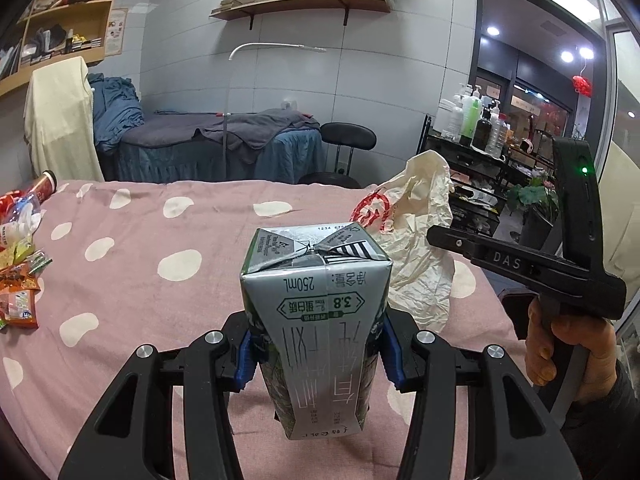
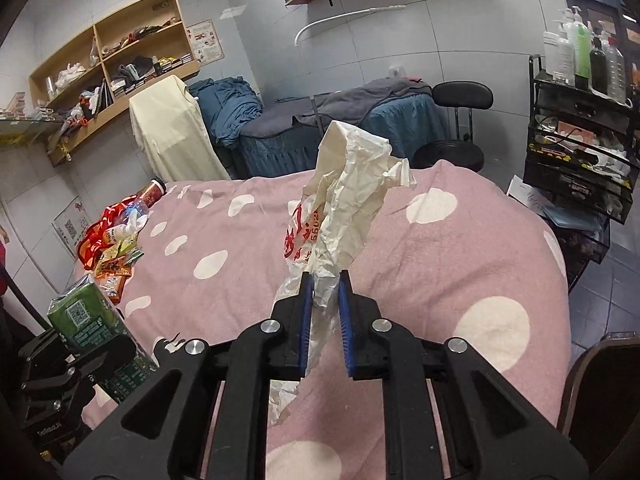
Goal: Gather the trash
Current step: 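Carry the white plastic bag over the bin with the right tool and release it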
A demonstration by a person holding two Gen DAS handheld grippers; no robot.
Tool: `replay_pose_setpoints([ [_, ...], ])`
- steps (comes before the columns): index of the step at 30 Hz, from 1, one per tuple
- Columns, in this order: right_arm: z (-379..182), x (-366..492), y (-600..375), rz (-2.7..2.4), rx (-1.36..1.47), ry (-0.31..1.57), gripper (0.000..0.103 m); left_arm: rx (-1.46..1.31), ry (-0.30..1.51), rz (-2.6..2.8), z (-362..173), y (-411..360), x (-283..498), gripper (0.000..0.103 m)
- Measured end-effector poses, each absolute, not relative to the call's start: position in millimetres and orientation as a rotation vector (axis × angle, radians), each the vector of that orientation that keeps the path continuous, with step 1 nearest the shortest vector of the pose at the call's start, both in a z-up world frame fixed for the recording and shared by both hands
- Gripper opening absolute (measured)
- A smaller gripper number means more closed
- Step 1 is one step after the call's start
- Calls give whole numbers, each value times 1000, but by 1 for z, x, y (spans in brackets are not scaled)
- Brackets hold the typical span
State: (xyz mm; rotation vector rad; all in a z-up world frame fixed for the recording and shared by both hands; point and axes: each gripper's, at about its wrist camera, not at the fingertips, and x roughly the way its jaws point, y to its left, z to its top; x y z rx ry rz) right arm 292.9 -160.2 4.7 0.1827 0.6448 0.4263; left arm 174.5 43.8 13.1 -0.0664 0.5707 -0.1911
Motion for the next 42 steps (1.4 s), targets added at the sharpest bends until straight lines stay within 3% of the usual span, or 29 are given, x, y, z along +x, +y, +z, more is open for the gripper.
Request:
replay_pose_setpoints([
  [19,17,185,-263,225,236,524,14,-72,567,-314,18,-7,150,49],
  [33,-10,134,-353,-32,293,540,14,-49,579,-433,18,-57,145,49],
  [42,-46,116,-390,-239,185,624,14,-28,578,-484,18,-81,141,49],
])
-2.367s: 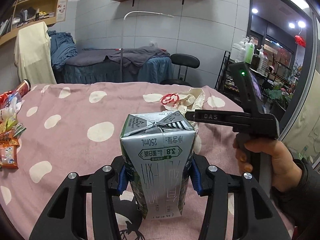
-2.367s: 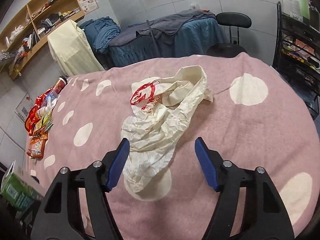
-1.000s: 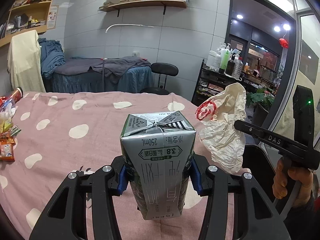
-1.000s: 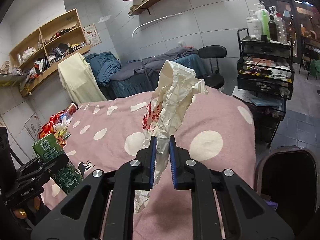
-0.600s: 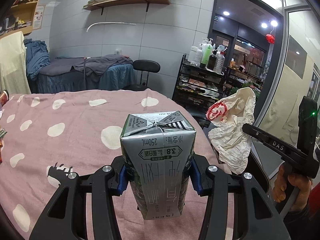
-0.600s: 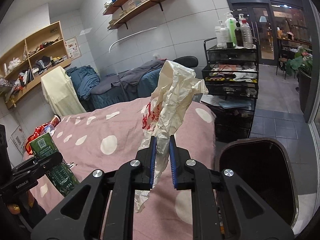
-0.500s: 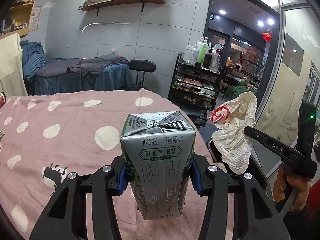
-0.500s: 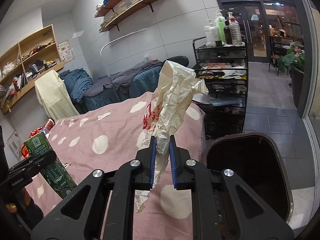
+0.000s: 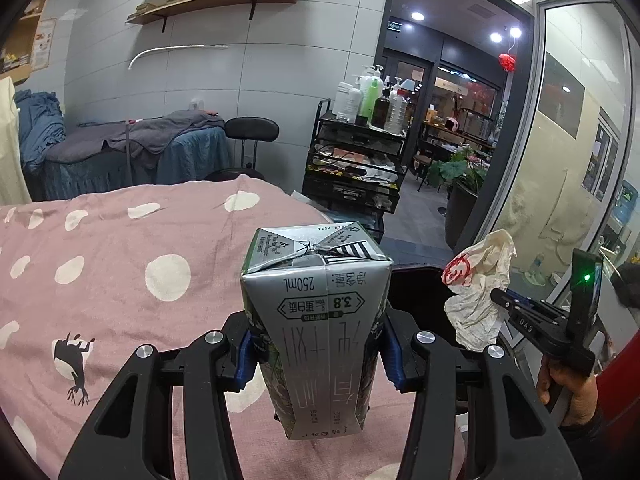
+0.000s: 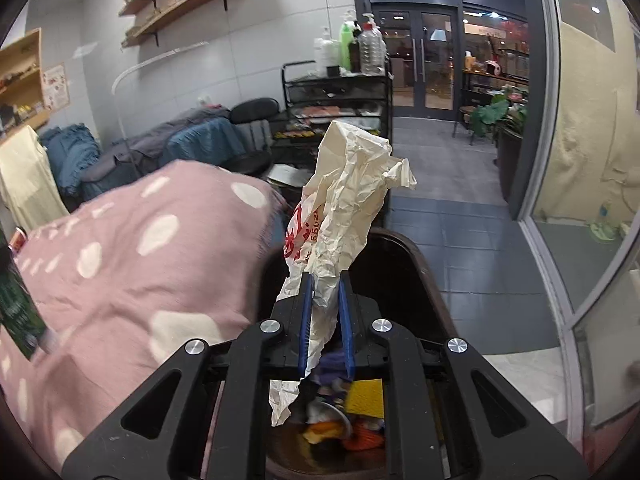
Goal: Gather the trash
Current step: 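Carry the white plastic bag over the bin with the right tool and release it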
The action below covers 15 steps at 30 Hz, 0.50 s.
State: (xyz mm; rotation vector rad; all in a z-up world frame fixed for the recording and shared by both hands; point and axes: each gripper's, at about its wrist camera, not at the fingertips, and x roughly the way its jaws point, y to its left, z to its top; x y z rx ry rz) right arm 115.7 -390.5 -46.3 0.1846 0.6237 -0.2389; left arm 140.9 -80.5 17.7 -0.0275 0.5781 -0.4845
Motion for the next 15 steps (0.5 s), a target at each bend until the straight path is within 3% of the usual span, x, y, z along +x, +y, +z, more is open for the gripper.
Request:
replay_pose_setpoints([
  [12,-115,117,-399,-302,166,829,14,14,588,-547,14,-110,144,49],
  [15,-123,118,-400,-303,193,849,25,23,582,-559,16,-115,143,49],
])
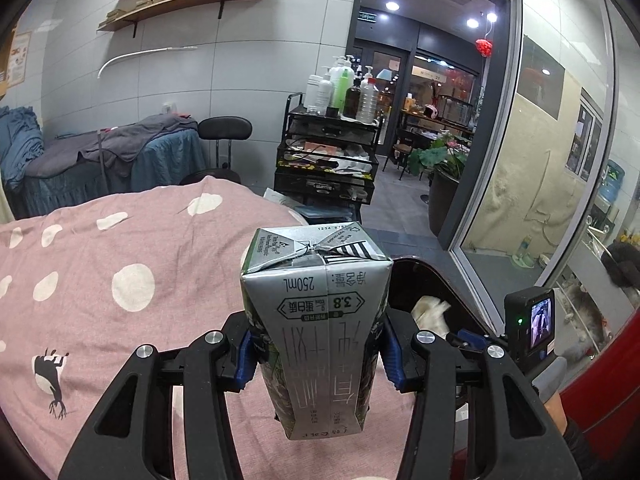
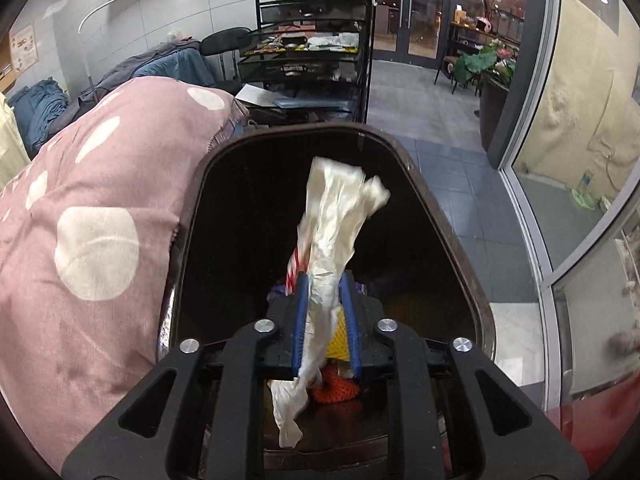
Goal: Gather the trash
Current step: 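Carry the white plastic bag over the bin with the right tool and release it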
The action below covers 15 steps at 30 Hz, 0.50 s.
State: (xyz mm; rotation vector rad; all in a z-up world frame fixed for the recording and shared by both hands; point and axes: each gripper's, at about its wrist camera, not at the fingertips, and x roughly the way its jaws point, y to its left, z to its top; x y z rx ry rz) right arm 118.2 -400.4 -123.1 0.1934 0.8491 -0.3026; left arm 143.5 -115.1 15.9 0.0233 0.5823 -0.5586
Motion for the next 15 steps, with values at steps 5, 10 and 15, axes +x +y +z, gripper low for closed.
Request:
replay_pose_setpoints([
  [5,-125,109,-402,-306,246,812,64,30,585,-587,17,-125,144,49],
  [10,-115,102,-407,-316,289,775,68,41,583,-627,20,-142,144,49],
  [15,-99,98,-415,-347,314,727,74,52,603,-688,21,-167,148,49],
])
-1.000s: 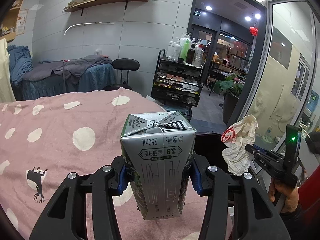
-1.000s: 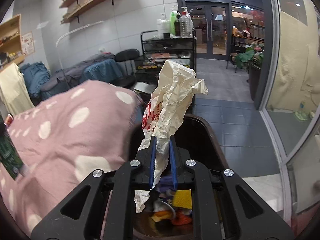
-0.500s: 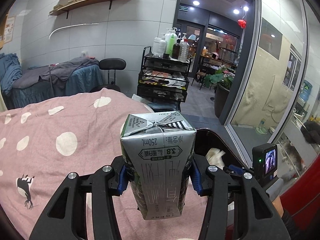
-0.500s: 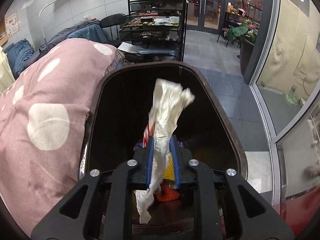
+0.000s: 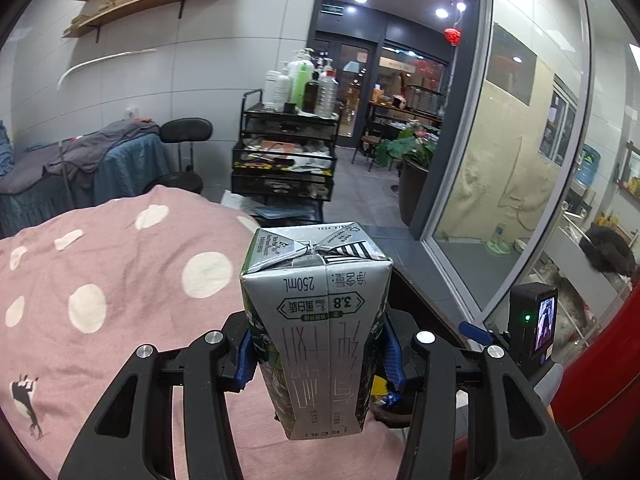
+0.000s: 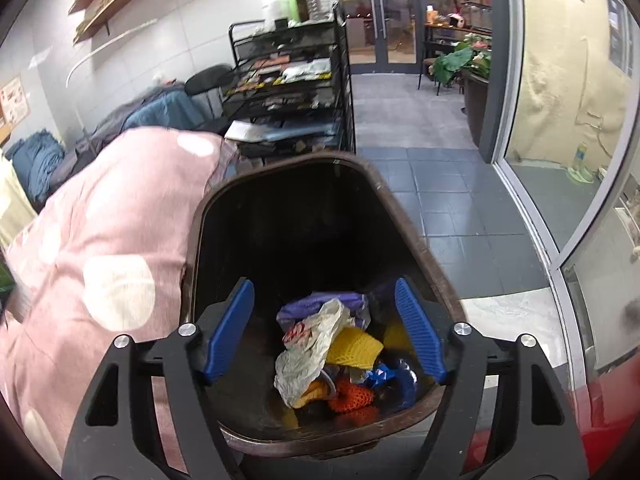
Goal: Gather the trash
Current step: 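Carry the white plastic bag over the bin with the right tool and release it, then lower the milk carton into the bin and open the left tool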
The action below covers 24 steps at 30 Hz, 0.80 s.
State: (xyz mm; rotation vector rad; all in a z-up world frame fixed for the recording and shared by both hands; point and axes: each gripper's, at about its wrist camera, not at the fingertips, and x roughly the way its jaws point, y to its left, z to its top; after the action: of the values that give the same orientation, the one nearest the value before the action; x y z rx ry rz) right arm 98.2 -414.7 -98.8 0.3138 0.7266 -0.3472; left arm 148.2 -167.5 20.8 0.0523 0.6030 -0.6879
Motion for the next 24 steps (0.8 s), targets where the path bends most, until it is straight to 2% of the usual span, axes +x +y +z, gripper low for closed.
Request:
replay_pose_setpoints([
  [12,-78,84,-447,-457,339,684,75,107,761,-815,-11,-241,161,49],
  [24,-75,73,-477,-523,375,681,79,142,901,-838,-43,-278,178,49],
])
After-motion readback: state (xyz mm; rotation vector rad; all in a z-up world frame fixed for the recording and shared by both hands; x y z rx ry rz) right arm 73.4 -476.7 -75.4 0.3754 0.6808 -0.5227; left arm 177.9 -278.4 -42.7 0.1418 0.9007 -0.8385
